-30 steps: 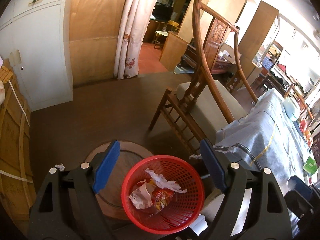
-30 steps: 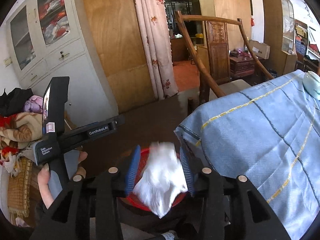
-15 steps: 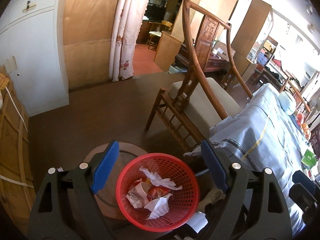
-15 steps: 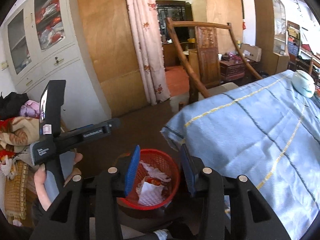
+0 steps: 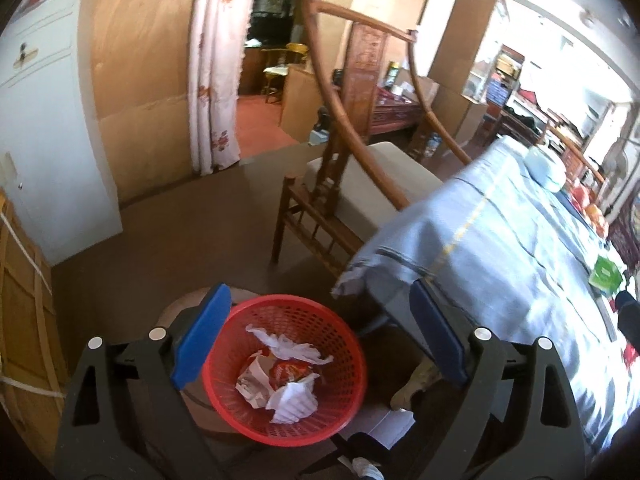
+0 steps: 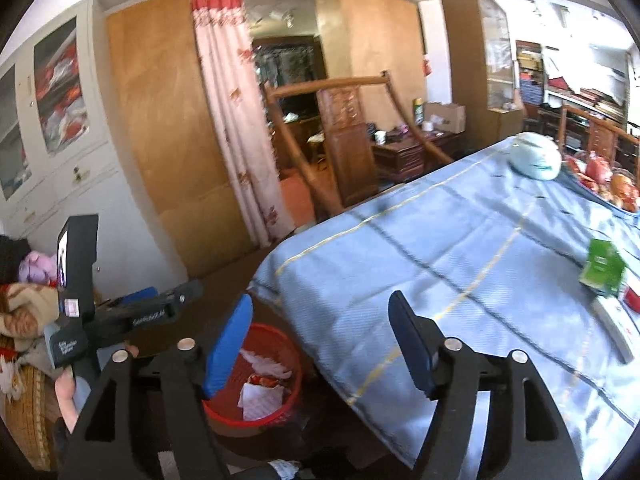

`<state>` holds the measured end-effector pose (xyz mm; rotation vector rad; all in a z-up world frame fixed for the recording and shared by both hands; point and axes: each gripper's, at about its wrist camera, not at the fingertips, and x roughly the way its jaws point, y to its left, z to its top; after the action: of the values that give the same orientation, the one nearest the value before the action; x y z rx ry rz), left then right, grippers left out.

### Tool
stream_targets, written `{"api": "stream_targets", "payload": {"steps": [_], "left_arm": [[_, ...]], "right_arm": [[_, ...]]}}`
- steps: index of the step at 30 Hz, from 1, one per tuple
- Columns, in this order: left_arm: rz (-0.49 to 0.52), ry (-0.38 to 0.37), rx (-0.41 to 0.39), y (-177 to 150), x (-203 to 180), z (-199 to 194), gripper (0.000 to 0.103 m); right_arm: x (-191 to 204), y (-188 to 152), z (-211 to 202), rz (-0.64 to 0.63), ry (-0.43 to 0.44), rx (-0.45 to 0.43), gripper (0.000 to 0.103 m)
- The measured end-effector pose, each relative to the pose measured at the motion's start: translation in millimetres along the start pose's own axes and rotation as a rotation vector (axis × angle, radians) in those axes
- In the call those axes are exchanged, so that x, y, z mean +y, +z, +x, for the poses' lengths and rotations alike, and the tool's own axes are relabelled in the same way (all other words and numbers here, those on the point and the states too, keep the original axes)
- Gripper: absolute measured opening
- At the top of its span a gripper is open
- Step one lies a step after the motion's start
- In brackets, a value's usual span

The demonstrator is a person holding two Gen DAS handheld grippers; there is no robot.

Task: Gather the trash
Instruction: 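Return the left gripper to the table and grasp the green snack packet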

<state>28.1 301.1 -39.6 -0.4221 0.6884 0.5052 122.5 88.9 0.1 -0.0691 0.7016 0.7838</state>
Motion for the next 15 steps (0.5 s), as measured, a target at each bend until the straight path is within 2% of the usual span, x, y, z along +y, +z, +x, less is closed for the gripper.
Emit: {"api": "stream_targets", "payload": {"steps": [5,10,15], "left_arm": [[0.083,-0.033,-0.011,-4,-37,-14,0.092],[0.16,-0.104,0.005,-9,-81,-23,0.093],[0.251,-0.176,0.02,-14,-132,-28,0.093]], "right_arm": [[-26,-4,-35,0.036,-0.057,-0.077,0.08],[-58,-14,-70,0.088,-0.104,-0.136,0.085],[-98,-29,-110,0.141,-0.204,-0.205,0.09]]}}
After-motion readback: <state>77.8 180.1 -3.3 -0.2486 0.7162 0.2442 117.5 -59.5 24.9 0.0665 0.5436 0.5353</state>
